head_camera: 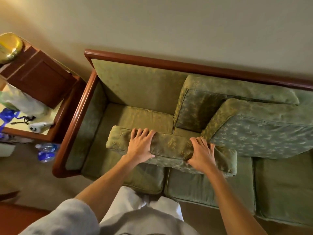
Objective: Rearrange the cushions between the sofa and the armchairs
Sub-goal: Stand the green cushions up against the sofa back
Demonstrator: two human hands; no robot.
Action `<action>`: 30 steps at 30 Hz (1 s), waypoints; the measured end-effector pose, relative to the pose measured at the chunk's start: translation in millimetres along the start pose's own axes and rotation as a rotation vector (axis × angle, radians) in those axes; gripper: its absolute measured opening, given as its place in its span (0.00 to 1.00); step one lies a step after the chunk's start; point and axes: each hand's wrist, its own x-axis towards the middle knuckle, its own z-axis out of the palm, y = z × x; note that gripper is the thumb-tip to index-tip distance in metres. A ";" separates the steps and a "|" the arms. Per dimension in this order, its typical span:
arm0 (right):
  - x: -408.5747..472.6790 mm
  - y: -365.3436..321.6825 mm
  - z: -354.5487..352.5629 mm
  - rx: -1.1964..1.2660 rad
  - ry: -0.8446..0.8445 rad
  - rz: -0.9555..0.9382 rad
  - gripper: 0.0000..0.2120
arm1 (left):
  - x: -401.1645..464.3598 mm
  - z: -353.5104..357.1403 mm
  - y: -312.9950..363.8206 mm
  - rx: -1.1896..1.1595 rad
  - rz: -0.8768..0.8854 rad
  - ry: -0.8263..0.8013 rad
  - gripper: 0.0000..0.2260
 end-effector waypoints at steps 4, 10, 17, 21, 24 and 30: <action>-4.4 -20.0 -2.8 -0.017 0.034 -0.058 0.37 | -14.8 -7.4 -27.0 -0.045 0.019 0.030 0.44; 13.2 -85.9 -30.8 -0.001 0.038 -0.164 0.34 | -22.1 -40.2 -97.2 -0.098 0.034 0.088 0.41; 72.1 -173.5 -105.2 0.010 0.159 -0.280 0.26 | 11.7 -140.2 -190.3 -0.104 0.075 0.193 0.44; 122.1 -210.2 -131.1 -0.026 0.227 -0.283 0.30 | 55.1 -179.1 -231.1 -0.093 0.087 0.223 0.45; 178.9 -225.7 -130.1 -0.030 0.189 -0.217 0.36 | 113.5 -178.3 -258.4 -0.077 0.061 0.171 0.48; 286.4 -205.4 -54.5 -0.079 0.082 -0.015 0.51 | 209.8 -95.2 -279.7 -0.073 0.017 0.148 0.49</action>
